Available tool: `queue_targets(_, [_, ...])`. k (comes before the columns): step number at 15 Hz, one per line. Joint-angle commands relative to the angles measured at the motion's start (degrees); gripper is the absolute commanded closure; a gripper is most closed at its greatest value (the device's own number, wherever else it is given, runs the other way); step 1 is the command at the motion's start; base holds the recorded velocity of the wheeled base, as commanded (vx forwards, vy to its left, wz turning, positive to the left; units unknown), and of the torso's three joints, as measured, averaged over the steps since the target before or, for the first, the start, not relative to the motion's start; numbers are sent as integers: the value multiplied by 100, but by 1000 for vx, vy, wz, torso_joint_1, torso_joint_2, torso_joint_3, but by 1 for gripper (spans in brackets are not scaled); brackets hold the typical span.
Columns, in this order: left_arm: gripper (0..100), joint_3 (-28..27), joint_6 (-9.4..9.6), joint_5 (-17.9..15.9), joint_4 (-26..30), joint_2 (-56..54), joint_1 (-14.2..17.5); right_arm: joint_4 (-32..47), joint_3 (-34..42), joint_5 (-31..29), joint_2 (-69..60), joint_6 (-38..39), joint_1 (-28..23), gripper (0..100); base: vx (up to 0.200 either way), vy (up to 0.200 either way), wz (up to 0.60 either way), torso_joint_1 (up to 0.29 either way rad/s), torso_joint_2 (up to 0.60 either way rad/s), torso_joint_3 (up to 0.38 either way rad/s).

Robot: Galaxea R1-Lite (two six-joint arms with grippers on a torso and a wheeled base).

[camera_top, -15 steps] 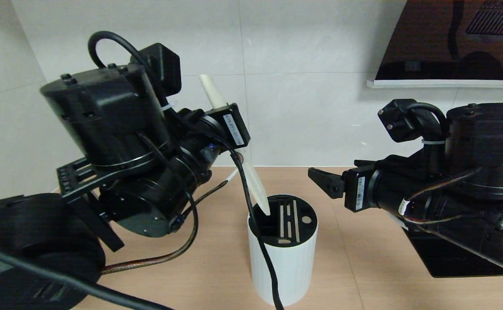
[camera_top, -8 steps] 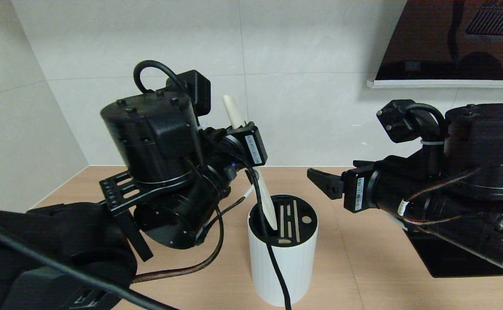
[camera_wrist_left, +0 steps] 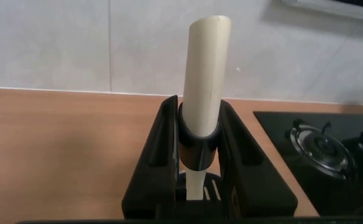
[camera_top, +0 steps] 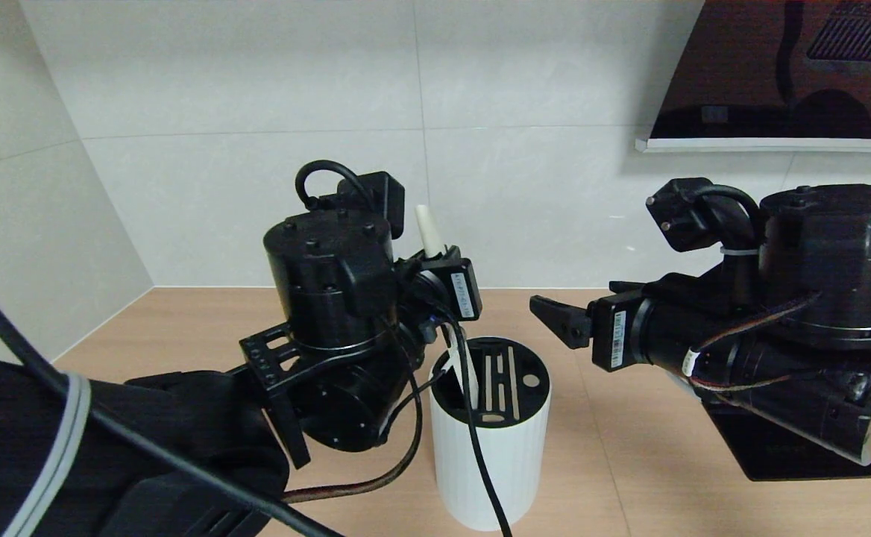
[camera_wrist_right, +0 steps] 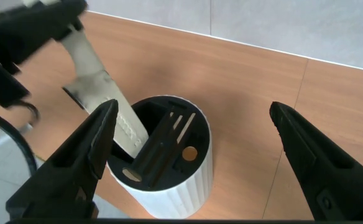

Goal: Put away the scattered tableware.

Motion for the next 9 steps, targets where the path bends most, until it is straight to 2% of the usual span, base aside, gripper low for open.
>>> queue_targets(1, [100, 38, -12, 5, -70, 180, -36, -3, 2, -3, 18, -1, 2, 0, 0, 0, 0, 0, 0, 0])
queue_targets(4, [100, 143, -118, 5, -176, 417, -80, -3, 2, -3, 18, -1, 2, 0, 0, 0, 0, 0, 0, 0])
queue_targets(7, [100, 178, -135, 5, -325, 637, -115, -3, 11, -3, 45, -1, 2, 0, 0, 0, 0, 0, 0, 0])
queue_targets(9, [100, 178, -241, 5, -325, 699, -159, -3, 11, -3, 45, -1, 2, 0, 0, 0, 0, 0, 0, 0])
